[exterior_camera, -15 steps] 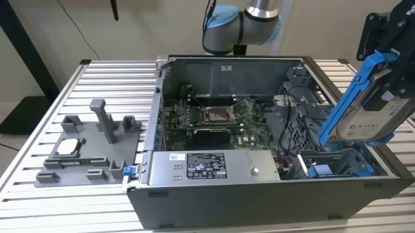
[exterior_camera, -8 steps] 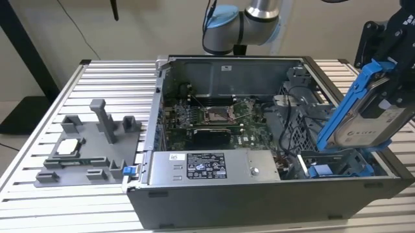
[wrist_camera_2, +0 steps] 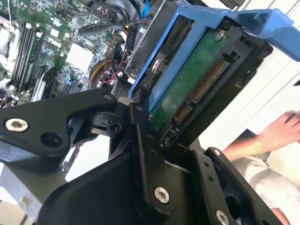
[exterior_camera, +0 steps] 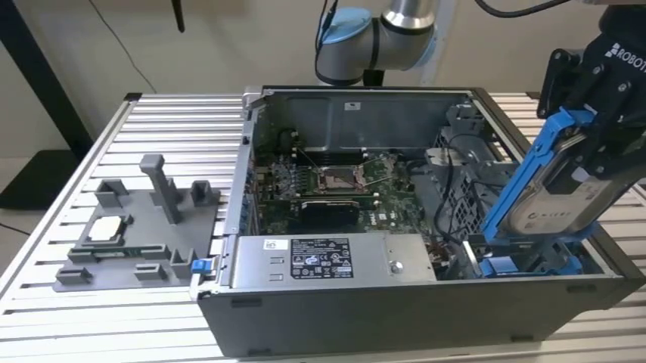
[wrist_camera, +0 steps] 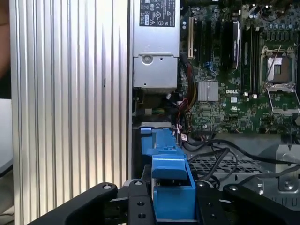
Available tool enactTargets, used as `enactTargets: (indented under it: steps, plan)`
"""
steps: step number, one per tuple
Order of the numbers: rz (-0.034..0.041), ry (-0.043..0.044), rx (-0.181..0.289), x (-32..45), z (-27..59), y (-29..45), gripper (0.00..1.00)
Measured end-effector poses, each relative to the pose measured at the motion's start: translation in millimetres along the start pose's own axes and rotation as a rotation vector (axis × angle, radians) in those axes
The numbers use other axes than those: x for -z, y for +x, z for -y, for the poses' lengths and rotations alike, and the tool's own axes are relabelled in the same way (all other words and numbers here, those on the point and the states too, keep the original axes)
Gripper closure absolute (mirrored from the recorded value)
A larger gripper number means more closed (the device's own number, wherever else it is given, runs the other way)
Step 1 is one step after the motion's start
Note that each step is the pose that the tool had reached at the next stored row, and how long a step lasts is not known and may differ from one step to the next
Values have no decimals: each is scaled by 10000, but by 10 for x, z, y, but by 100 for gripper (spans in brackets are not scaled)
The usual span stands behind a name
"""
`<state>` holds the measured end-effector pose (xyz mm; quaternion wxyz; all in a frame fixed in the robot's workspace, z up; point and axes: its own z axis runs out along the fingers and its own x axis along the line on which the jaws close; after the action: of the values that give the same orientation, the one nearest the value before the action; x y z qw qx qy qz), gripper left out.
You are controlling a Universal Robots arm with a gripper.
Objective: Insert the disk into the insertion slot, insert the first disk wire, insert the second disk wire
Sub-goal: 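Insert the disk into the insertion slot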
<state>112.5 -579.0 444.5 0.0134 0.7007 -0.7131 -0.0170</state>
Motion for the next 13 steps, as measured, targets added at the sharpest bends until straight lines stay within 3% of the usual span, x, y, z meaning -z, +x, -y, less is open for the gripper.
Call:
enactTargets:
  steps: [13]
  plan:
    - [45, -1, 108, -181, 6, -38, 100]
